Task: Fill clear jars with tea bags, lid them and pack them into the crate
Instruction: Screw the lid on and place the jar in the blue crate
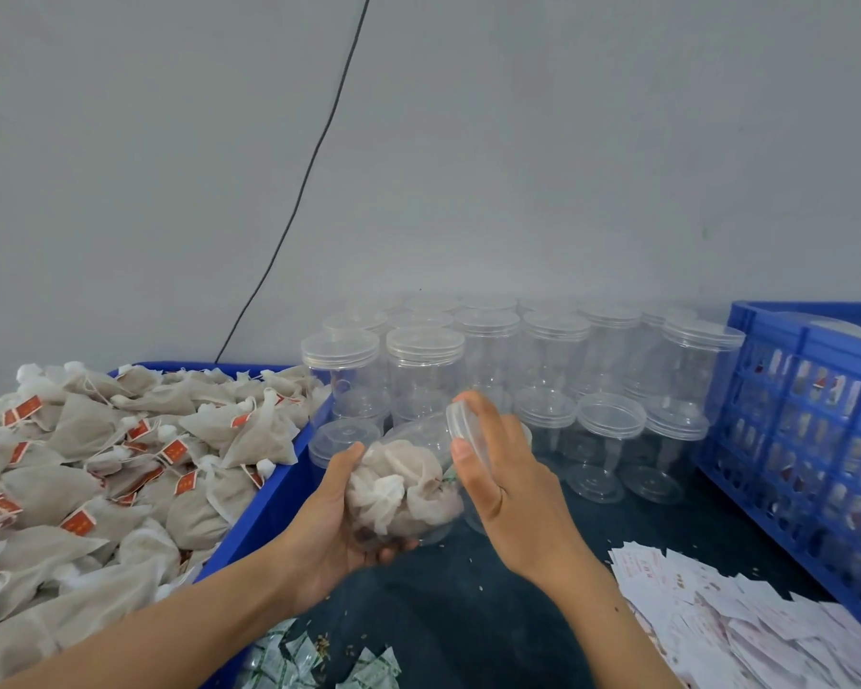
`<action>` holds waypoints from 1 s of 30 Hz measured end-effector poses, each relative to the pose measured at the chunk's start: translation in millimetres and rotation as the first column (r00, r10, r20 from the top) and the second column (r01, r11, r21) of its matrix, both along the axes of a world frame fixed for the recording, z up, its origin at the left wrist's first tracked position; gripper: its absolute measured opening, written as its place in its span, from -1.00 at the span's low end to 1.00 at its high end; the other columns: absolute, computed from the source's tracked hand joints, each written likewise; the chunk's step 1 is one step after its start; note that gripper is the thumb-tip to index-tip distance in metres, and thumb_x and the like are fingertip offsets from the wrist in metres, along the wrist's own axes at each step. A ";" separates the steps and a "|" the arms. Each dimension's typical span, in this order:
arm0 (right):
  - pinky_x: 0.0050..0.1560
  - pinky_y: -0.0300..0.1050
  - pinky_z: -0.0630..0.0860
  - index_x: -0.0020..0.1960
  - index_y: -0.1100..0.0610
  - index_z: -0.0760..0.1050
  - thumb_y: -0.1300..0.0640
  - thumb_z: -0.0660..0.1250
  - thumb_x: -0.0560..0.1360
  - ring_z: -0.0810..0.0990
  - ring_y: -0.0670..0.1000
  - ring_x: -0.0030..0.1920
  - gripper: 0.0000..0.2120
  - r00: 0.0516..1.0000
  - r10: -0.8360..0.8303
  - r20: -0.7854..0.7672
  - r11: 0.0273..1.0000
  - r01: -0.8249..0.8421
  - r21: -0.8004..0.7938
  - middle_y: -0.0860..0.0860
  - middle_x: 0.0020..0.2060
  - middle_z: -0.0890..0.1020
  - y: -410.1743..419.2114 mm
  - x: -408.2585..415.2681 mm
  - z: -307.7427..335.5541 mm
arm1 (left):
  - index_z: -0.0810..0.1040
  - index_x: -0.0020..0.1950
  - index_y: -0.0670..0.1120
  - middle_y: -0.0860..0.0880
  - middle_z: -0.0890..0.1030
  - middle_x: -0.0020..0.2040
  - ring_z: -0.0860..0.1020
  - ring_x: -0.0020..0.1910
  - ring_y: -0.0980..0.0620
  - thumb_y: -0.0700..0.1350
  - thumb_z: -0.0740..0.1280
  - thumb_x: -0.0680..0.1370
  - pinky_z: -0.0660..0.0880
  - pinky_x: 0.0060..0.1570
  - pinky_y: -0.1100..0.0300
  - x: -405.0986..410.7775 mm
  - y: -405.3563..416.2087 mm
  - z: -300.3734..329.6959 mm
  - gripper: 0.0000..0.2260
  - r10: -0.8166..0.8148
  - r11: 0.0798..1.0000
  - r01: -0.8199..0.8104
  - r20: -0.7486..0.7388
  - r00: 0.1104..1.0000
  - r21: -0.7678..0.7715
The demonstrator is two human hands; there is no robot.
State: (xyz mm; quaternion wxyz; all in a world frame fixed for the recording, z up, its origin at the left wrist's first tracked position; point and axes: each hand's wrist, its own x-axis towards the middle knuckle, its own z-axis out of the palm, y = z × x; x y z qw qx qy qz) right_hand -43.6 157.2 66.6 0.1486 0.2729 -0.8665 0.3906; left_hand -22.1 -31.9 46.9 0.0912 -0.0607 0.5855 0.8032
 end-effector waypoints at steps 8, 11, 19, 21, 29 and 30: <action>0.03 -0.21 0.53 0.45 -0.38 0.00 -0.45 0.17 0.36 0.39 -0.01 0.30 -0.29 0.924 0.180 0.338 0.969 -0.107 -0.224 -0.13 0.45 0.17 11.7 5.3 34.7 | 0.54 0.22 -0.15 -0.29 0.65 0.02 0.61 -0.24 -0.17 0.22 0.20 0.42 0.55 -0.31 0.06 0.7 1.7 11.5 -0.44 -0.063 0.985 0.060 0.012 0.998 0.165; 0.10 -0.07 0.59 0.50 -0.24 -0.07 -0.32 0.37 0.30 0.45 -0.02 0.29 -0.07 0.850 0.279 0.447 0.903 -0.075 -0.422 -0.05 0.44 0.29 11.0 11.5 40.7 | 0.50 0.28 -0.13 -0.32 0.61 0.14 0.65 -0.09 -0.24 0.20 0.18 0.49 0.64 -0.24 -0.02 3.7 5.4 24.8 -0.48 -0.067 0.942 0.052 0.035 0.997 0.332; 0.15 0.09 0.57 0.36 0.06 0.30 0.11 0.54 0.31 0.59 0.05 0.16 -0.30 0.808 0.327 0.490 0.783 0.059 -0.619 0.02 0.17 0.59 35.1 14.8 61.7 | 0.44 0.37 -0.21 -0.39 0.48 0.30 0.50 0.24 -0.38 0.18 0.09 0.61 0.52 0.07 -0.21 4.0 59.7 65.5 -0.45 -0.254 0.824 0.215 0.001 0.967 0.524; 0.05 0.05 0.60 0.31 0.08 0.33 0.09 0.56 0.24 0.61 0.08 0.14 -0.29 0.824 0.311 0.474 0.756 0.088 -0.648 0.04 0.15 0.60 48.9 18.6 71.6 | 0.43 0.37 -0.24 -0.38 0.49 0.29 0.53 0.21 -0.37 0.17 0.10 0.61 0.50 0.09 -0.22 2.4 80.4 74.4 -0.45 -0.266 0.831 0.235 -0.010 0.964 0.505; 0.04 -0.02 0.52 0.33 0.17 0.37 0.21 0.51 0.37 0.59 0.12 0.16 -0.42 0.871 0.193 0.452 0.723 0.185 -0.666 0.12 0.17 0.61 121.3 28.8 107.9 | 0.50 0.29 -0.29 -0.39 0.53 0.23 0.54 0.20 -0.37 0.25 0.03 0.61 0.52 0.07 -0.25 -12.0 163.9 94.1 -0.36 -0.332 0.878 0.315 -0.014 0.943 0.359; 0.05 0.02 0.52 0.33 0.16 0.38 0.22 0.51 0.38 0.58 0.13 0.17 -0.43 0.871 0.179 0.458 0.727 0.197 -0.658 0.13 0.17 0.61 131.2 29.6 112.8 | 0.52 0.27 -0.27 -0.38 0.55 0.22 0.56 0.16 -0.35 0.26 0.01 0.61 0.53 0.07 -0.21 -14.9 173.7 96.6 -0.35 -0.346 0.894 0.336 -0.019 0.938 0.297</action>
